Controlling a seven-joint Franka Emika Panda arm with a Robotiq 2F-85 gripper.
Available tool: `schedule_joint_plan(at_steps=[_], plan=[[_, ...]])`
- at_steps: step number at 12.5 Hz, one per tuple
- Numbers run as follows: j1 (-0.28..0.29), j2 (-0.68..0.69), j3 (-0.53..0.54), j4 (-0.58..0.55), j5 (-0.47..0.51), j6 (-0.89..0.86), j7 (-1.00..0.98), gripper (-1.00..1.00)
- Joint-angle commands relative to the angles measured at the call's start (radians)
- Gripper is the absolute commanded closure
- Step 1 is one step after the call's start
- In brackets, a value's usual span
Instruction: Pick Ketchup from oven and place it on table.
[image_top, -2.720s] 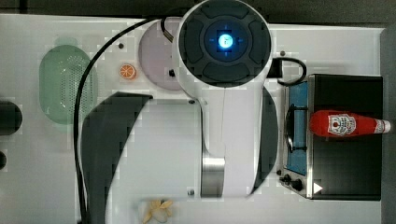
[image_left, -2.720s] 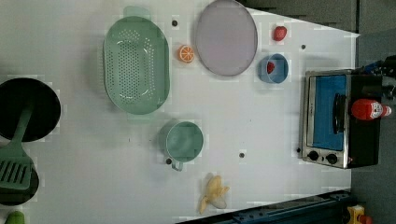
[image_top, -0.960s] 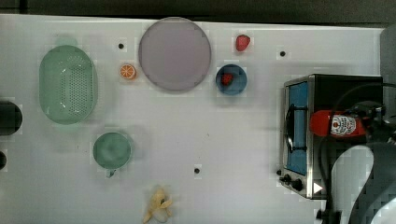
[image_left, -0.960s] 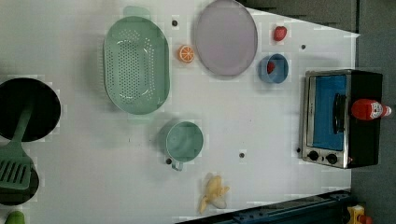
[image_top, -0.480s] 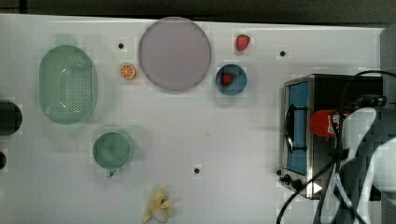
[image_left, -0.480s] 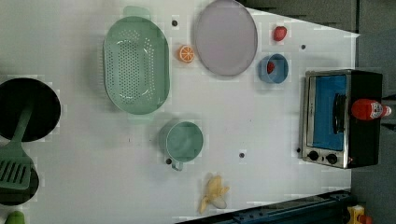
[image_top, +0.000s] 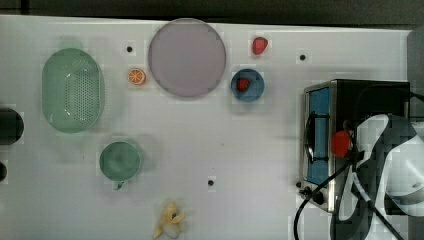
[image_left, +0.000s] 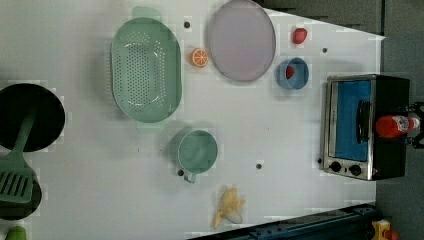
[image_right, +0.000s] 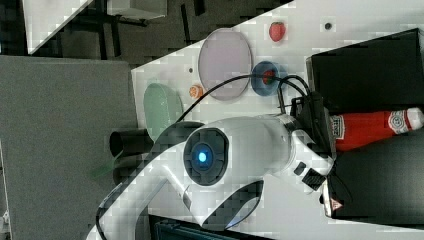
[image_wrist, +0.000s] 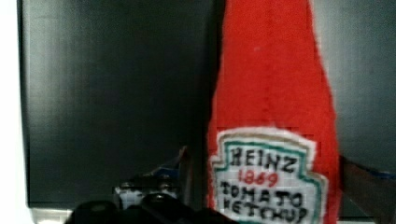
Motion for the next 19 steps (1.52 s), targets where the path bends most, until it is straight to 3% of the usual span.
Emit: schedule_joint_plan(at_steps=[1,2,5,11,16,19], plan=[[0.006,0.012,-0.015,0.044,0.022,0.008,0.027,-1.00],[0.003,0.018,-0.016,0.044,0.023,0.009,0.027,-0.92],[0.005,0.030,-0.012,0.050,0.023,0.011,0.027,-0.27],[0.026,0.007,-0.011,0.128,-0.008,-0.016,0.002,-0.27],[0.134,-0.107,0.004,0.267,-0.096,-0.251,-0.052,-0.27],[0.210,-0.192,0.067,0.292,-0.109,-0.405,-0.052,-0.27]])
